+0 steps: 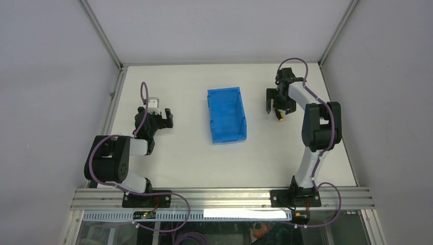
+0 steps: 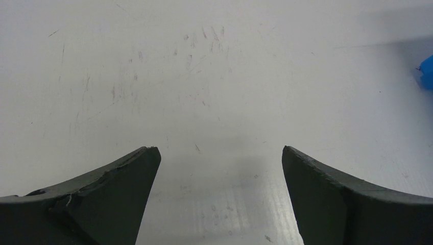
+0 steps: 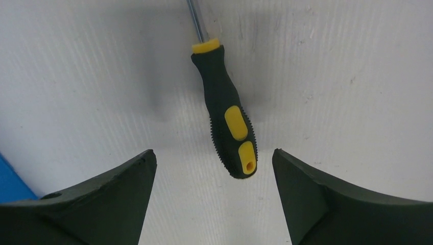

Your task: Put the screwdriver in the bin

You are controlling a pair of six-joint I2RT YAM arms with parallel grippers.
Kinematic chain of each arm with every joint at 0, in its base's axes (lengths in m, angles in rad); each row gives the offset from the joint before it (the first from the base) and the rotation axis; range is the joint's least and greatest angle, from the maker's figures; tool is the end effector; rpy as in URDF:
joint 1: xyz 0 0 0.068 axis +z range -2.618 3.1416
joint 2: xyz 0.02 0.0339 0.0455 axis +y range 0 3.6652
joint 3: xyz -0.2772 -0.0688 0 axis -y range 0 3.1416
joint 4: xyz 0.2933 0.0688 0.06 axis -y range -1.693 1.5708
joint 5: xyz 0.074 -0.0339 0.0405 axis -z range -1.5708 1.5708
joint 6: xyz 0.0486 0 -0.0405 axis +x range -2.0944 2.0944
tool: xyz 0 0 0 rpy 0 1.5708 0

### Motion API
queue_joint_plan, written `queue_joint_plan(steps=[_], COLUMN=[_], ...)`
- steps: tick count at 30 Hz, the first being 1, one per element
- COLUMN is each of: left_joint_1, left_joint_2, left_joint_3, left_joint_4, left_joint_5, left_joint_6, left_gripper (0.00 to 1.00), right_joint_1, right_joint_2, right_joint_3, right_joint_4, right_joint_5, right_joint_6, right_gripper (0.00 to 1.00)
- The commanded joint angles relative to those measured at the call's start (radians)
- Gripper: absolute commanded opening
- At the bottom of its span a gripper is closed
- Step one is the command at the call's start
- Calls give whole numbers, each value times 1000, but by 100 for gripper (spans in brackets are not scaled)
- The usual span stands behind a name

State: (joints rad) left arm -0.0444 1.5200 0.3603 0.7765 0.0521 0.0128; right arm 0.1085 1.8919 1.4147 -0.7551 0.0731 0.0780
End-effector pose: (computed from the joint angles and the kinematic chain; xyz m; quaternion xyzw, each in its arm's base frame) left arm 0.2914 -0.0155 0.0996 0.0383 0.8278 -0.0304 0.5589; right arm 0.4341 0.0437 0.1796 -0.0089 0.9850 -0.0202 0.1709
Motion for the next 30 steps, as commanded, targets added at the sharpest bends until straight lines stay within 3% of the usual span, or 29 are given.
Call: queue_joint_plan(steps=[1, 7, 10, 12, 14, 15, 16, 25, 30], left_joint_1=[3, 2, 2, 3, 3, 3, 3, 3, 3], left_joint_2=[-13, -13, -12, -12, -12, -13, -13, -12, -12], left_joint_3=[20, 20, 20, 20, 20, 21, 20, 20, 20], left_joint_4=[32, 32, 32, 32, 32, 32, 32, 32, 32], left_joint_5=[-8, -9, -8, -8, -8, -8, -8, -9, -8], left_joint_6=[-10, -11, -10, -10, -10, -11, -10, -11, -11], left_gripper=[99, 99, 99, 99, 99, 99, 99, 99, 99], right_joint_1=[-18, -28, -29, -30, -29, -29, -29, -19, -2], right_joint_2=[63, 138, 160, 167, 172, 173, 168, -14, -93], right_joint_3=[79, 99, 101, 103, 120, 136, 153, 219, 304], right_joint_4=[-15, 2, 2, 5, -10, -21, -37, -152, -303], right_joint_5=[-47, -44, -40, -47, -42, -40, -39, -15, 24], right_joint_6=[-43, -51, -48, -46, -46, -45, -42, 22, 97], right_gripper=[86, 81, 71, 54, 24, 16, 1, 0, 0])
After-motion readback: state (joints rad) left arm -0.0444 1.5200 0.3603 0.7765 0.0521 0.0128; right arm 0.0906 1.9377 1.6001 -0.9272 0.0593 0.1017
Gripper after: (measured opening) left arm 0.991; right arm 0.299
